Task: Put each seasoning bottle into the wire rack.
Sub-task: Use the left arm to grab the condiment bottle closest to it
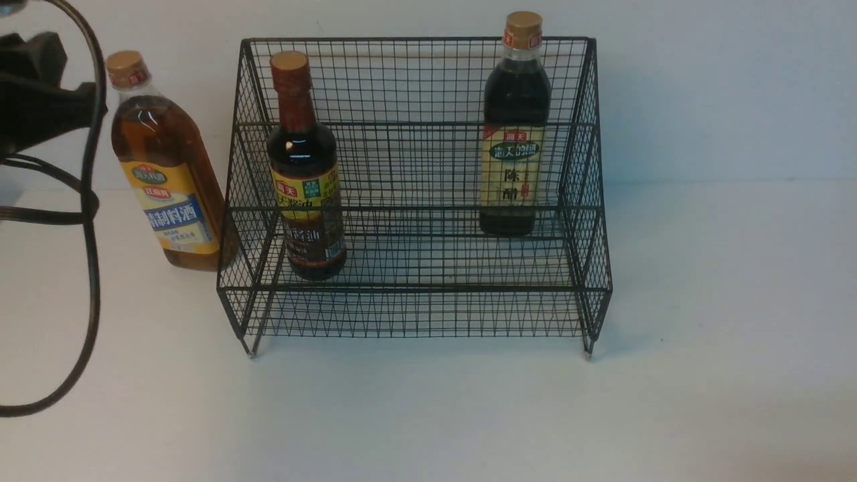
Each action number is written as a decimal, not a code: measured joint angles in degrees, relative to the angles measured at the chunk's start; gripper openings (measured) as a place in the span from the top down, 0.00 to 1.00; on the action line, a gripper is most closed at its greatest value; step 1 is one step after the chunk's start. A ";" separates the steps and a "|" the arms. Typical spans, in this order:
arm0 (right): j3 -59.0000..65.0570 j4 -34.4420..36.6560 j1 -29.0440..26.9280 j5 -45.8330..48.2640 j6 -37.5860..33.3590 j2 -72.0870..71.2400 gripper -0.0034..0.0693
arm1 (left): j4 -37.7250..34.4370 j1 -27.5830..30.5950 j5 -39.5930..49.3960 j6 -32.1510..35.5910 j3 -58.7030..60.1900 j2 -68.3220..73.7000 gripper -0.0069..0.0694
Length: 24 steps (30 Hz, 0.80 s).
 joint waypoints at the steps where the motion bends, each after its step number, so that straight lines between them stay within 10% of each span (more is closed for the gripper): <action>1: 0.00 0.00 0.00 0.00 0.00 0.00 0.97 | 0.00 0.00 -0.16 0.00 0.00 0.21 0.52; 8: 0.00 0.00 0.00 0.00 0.96 0.00 0.97 | -0.05 0.00 -1.78 -0.40 -3.68 8.70 0.25; 24: 0.00 0.00 0.00 0.00 0.95 0.00 0.97 | -3.36 0.00 -2.55 -0.38 -14.89 24.26 0.21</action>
